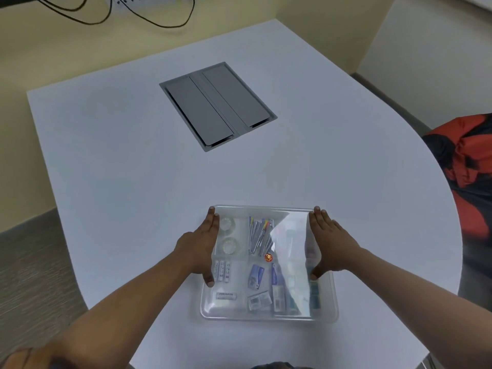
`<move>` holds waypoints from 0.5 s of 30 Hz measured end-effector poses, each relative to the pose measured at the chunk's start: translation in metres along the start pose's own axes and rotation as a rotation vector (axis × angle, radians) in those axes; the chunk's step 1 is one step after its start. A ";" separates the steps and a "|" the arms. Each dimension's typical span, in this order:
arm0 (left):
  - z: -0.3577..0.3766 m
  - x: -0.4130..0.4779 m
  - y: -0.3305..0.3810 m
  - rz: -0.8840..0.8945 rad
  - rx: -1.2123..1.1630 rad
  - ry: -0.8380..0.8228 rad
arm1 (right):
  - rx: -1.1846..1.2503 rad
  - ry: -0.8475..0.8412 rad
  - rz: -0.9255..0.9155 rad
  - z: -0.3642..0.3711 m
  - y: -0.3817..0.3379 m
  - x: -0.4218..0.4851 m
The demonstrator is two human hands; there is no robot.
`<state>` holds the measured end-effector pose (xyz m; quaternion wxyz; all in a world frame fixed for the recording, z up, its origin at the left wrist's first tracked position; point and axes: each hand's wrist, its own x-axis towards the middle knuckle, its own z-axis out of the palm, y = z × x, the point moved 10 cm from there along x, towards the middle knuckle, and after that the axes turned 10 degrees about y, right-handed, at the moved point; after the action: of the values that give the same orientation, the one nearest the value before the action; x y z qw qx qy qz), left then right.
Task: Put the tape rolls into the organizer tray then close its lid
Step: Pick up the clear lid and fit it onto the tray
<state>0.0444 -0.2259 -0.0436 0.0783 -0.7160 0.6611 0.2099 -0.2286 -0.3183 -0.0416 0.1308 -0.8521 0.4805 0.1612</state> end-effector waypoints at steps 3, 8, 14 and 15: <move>-0.006 0.012 -0.002 -0.017 0.013 -0.001 | 0.002 -0.003 -0.010 -0.005 0.001 0.012; -0.016 0.030 -0.003 -0.038 0.028 -0.012 | -0.019 -0.003 -0.020 -0.019 0.003 0.036; -0.015 0.036 -0.003 -0.004 0.041 -0.008 | -0.056 0.048 -0.017 -0.027 0.009 0.037; -0.015 0.035 -0.003 -0.002 0.040 -0.010 | -0.059 0.063 -0.018 -0.027 0.010 0.034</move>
<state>0.0519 -0.2638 -0.0451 0.0961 -0.7138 0.6641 0.2005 -0.2168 -0.3603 -0.0312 0.0915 -0.8645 0.4718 0.1471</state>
